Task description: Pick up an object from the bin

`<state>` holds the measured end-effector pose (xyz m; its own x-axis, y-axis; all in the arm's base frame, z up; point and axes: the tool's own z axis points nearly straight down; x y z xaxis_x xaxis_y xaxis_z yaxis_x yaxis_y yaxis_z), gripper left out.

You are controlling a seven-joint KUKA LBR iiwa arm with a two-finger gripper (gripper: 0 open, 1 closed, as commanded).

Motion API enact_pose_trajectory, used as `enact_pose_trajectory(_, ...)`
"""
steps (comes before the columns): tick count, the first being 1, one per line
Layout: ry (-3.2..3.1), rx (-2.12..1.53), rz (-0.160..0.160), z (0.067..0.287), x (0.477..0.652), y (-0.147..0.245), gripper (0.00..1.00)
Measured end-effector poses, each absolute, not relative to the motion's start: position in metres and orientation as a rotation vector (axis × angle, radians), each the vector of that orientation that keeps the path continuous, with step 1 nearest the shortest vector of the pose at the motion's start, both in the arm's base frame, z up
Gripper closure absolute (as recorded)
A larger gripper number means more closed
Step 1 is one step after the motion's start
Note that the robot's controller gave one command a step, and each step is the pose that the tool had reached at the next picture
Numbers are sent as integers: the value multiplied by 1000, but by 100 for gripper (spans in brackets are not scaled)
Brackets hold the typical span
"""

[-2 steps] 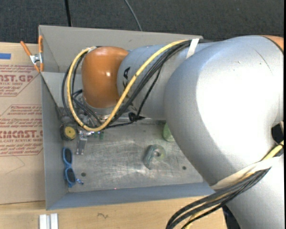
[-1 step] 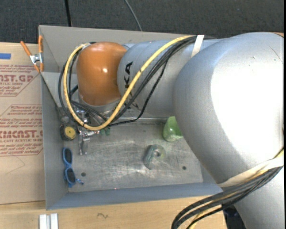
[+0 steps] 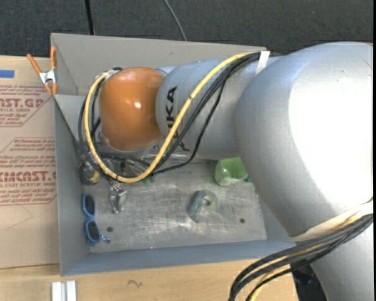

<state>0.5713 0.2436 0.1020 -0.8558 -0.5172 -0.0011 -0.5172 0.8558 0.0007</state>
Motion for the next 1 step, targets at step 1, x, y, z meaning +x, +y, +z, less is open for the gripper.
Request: enact_pose_trajectory(1, 2712, -1585, 3, 106, 530, 248, 0)
